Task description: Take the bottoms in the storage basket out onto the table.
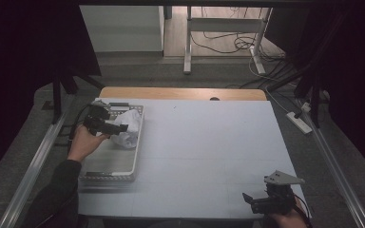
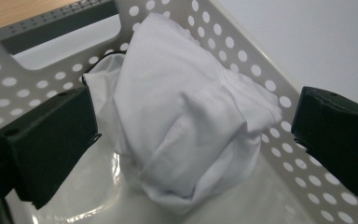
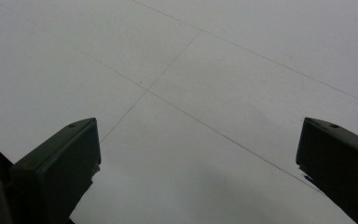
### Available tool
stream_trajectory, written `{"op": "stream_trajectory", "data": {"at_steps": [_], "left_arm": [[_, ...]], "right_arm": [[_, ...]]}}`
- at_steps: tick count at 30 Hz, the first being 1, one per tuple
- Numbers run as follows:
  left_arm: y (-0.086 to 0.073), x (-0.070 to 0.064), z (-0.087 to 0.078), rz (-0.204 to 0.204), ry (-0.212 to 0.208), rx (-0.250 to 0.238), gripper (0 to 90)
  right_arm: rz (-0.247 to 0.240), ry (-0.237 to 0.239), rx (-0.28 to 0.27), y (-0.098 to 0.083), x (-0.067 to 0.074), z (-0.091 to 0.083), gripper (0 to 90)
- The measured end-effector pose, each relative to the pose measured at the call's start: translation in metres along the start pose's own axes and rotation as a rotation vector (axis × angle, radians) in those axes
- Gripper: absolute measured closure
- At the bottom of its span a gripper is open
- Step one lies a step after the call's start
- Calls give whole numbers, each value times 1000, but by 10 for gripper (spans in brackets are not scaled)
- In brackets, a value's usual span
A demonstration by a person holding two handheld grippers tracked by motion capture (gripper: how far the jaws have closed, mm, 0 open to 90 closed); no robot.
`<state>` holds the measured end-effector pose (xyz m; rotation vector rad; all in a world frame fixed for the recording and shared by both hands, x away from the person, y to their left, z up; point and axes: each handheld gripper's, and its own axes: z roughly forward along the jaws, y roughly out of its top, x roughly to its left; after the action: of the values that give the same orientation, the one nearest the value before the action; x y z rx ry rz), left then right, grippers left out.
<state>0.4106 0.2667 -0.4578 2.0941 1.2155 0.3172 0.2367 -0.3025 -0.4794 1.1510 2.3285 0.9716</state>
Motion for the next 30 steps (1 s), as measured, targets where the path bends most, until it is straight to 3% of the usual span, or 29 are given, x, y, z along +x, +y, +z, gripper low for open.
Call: {"op": "stream_trajectory", "data": {"at_steps": [9,22,26,30], "left_arm": [[8,9,17,-2,-7,29,0],[12,11,56,28,-10,149,0],[11,10,67,61,-6,207,0],[8,10,75,66,-2,225,0]], "right_arm": [[-2,1,2,0,0,0,2],[-6,2,4,0,0,0,2],[-5,3,2,0,0,0,2],[-5,3,2,0,0,0,2]]}}
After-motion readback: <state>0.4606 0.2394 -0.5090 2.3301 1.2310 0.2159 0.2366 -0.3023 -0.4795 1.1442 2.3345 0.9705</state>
